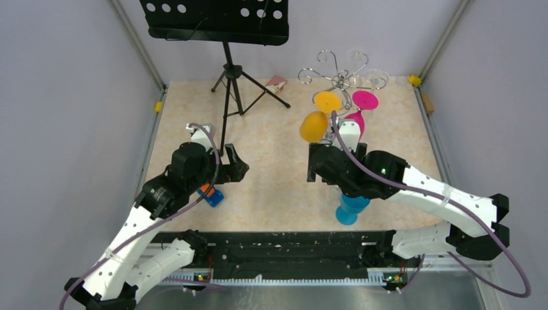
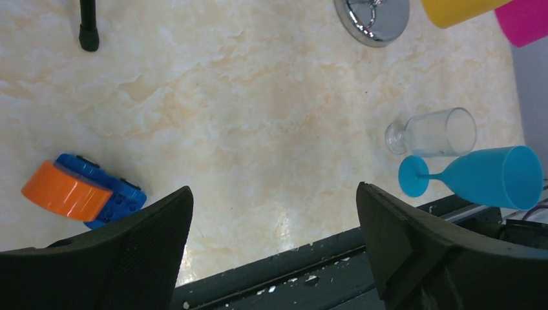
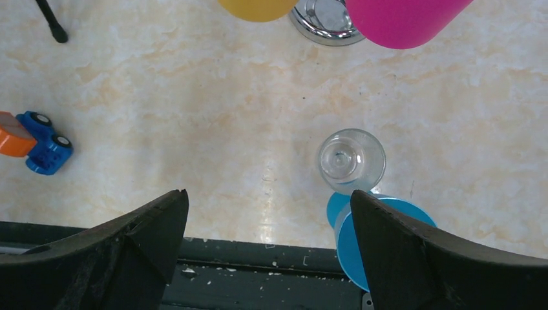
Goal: Place the wine glass upside down on the wine glass rack
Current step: Pick up the wine glass at the center of the board, then turn the wine glass upside down at the wine rack.
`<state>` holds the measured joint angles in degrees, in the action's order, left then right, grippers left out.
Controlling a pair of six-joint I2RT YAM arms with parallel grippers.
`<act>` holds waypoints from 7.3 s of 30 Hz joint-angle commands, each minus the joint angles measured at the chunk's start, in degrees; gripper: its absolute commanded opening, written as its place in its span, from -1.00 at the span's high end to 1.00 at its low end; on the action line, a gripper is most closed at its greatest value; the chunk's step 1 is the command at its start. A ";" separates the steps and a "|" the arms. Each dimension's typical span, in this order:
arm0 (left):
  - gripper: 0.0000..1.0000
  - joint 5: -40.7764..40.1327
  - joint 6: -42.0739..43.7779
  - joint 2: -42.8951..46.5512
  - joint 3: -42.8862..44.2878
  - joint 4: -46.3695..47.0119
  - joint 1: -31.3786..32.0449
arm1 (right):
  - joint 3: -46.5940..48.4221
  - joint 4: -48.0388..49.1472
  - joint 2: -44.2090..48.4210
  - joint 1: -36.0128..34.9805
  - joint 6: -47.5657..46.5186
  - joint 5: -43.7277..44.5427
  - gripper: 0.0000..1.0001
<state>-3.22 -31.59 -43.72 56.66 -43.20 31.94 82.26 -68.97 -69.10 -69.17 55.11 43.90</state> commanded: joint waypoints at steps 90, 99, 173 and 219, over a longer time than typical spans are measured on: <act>-0.83 13.88 -4.64 0.35 -5.70 1.86 -0.17 | -10.28 24.66 15.22 13.53 -10.83 -34.84 1.00; -0.66 28.97 -11.09 -2.75 -9.03 14.00 -0.12 | -9.66 25.46 14.60 13.53 -11.17 -35.44 1.00; 1.00 31.73 68.82 -4.73 -2.79 6.09 5.85 | -13.65 32.92 14.59 13.48 -10.46 -38.82 -0.82; 1.00 -8.39 125.31 -0.36 -12.09 39.45 37.40 | -28.50 60.58 15.99 16.77 3.26 -46.46 1.00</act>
<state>-11.49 93.32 -44.49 43.51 -8.56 68.71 54.33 -11.18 -54.63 -53.08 59.18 -4.32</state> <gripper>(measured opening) 0.030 0.074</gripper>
